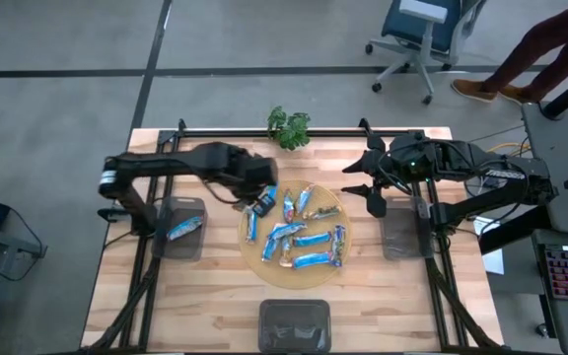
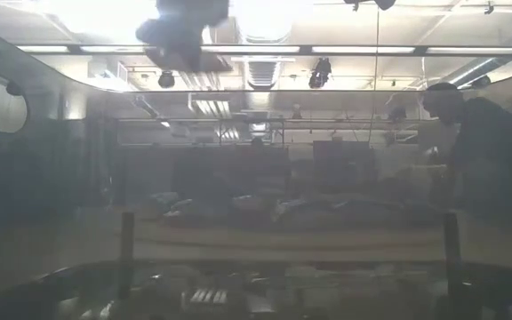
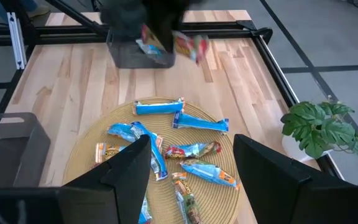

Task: Pick and place Granola Bars by type
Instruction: Put the red granola bar into the top left bin

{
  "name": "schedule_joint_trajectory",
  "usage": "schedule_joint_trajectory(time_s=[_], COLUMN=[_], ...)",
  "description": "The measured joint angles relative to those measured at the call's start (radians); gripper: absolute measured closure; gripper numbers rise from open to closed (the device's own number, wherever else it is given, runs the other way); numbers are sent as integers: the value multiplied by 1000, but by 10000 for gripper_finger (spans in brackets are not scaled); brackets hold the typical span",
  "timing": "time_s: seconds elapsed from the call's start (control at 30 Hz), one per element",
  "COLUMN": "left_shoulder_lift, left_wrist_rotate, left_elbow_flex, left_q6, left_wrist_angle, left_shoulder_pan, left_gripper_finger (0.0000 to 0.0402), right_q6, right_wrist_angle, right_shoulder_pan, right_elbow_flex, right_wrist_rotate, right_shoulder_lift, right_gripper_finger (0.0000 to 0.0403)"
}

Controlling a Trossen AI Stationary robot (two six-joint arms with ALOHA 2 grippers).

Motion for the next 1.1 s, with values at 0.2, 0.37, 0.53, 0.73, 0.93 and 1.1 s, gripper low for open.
schedule_joint_trajectory(time_s=[0.2, 0.37, 0.53, 0.73, 0.93, 1.1], left_shoulder_lift=[-115, -199, -288, -430, -550, -619], left_wrist_rotate=[1, 0, 16, 46, 74, 79], left_elbow_flex=[-1, -94, -293, -546, -759, -864], left_q6=[-133, -257, -382, -485, -566, -664], left_wrist_angle=[-153, -172, -191, -73, -21, 9], left_shoulder_pan=[-56, -100, -123, -128, -132, -132], left_gripper_finger=[374, 374, 374, 374, 374, 374], right_q6=[0, 0, 4, 9, 12, 12], right_wrist_angle=[2, 5, 7, 8, 8, 9], right_shoulder_pan=[0, 0, 0, 0, 0, 0], right_elbow_flex=[0, 0, 0, 0, 0, 0], right_wrist_rotate=[0, 1, 10, 13, 15, 16], right_shoulder_lift=[0, 0, 0, 0, 0, 0], right_gripper_finger=[184, 184, 184, 184, 184, 184])
